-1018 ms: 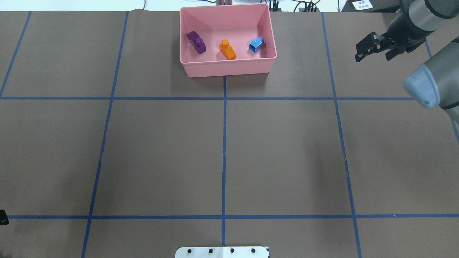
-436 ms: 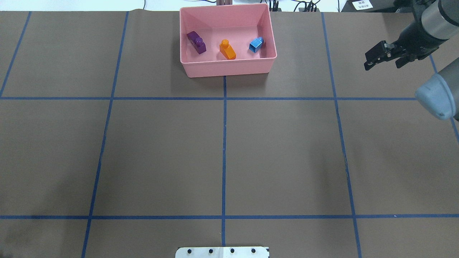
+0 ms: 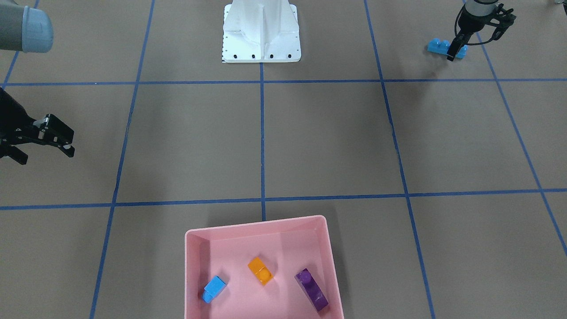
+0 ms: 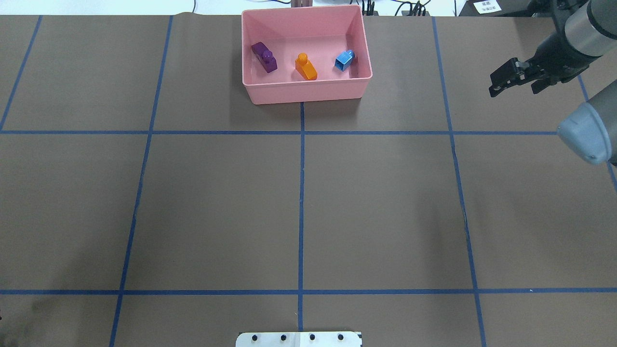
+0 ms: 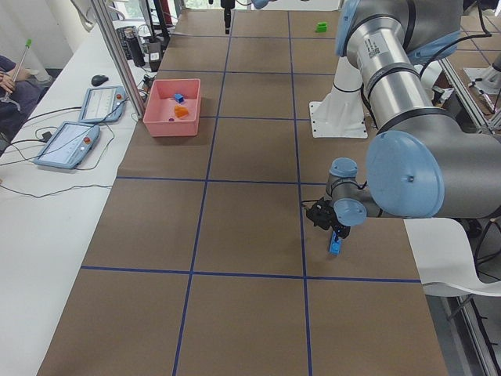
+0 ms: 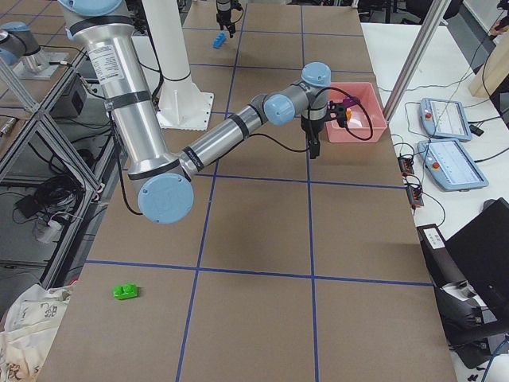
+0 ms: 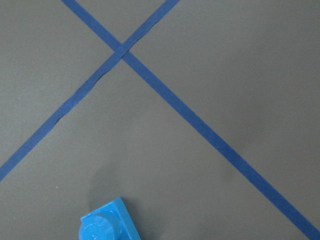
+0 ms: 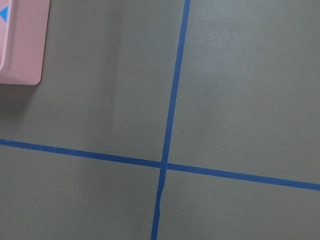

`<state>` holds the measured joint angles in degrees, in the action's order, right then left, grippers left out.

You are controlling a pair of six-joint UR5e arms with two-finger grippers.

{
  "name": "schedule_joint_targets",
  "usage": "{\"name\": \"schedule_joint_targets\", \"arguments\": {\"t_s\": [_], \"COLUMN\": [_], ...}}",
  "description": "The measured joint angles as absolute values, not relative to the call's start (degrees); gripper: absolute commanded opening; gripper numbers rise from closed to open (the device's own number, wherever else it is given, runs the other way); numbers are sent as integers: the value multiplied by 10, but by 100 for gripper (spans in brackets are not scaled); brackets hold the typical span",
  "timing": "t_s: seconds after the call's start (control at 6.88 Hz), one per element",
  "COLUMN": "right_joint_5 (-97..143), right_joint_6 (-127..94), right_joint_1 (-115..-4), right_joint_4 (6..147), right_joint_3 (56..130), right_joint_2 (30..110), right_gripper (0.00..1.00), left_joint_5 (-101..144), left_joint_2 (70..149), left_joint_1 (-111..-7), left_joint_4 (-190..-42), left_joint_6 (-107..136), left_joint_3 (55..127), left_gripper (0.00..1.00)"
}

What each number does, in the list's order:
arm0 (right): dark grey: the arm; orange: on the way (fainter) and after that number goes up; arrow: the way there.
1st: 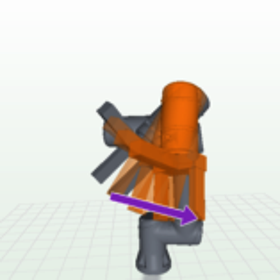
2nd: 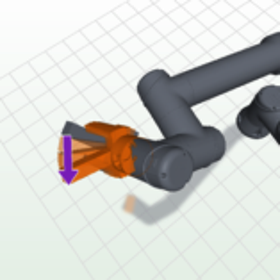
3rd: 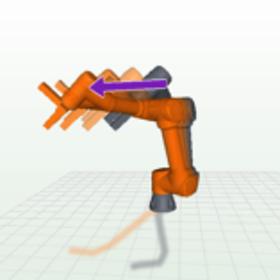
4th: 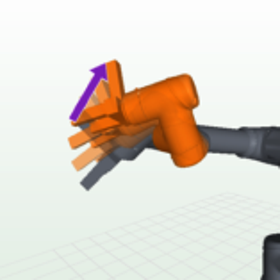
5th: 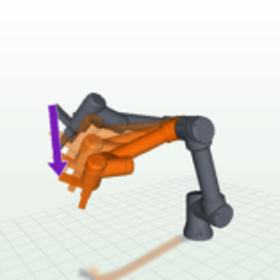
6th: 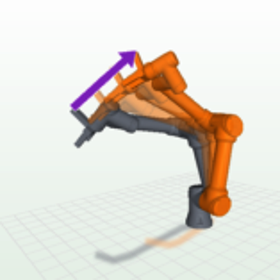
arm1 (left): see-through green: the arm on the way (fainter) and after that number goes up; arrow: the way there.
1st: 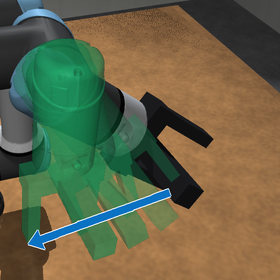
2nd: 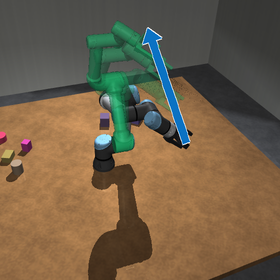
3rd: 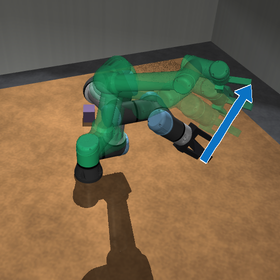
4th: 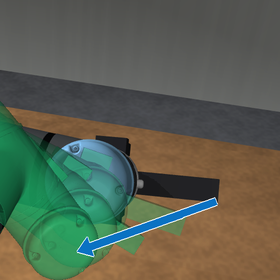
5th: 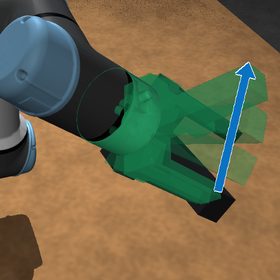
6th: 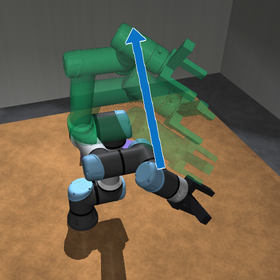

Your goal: Put all blocks into box

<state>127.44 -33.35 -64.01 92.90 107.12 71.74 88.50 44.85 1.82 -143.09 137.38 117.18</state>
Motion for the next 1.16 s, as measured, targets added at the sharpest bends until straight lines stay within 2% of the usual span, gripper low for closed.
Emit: {"name": "schedule_joint_targets", "arguments": {"t_s": [0.44, 0.58, 0.73, 1.16], "right_joint_5": [1274, 1274, 1274, 1274], "right_joint_6": [-328, -326, -321, -314], "right_joint_1": [-639, -639, -640, -641], "right_joint_4": [929, 929, 929, 929], "right_joint_3": [1071, 1071, 1072, 1081], "right_joint_2": [718, 719, 721, 732], "right_gripper": [100, 100, 100, 100], "left_joint_5": [853, 850, 848, 827], "left_joint_2": [447, 446, 442, 435], "left_joint_1": [80, 89, 97, 131], "left_joint_4": [-1429, -1429, -1429, -1429], "left_joint_6": [1433, 1443, 1452, 1491], "left_joint_3": [1162, 1158, 1156, 1154], "left_gripper": [100, 95, 84, 83]}}
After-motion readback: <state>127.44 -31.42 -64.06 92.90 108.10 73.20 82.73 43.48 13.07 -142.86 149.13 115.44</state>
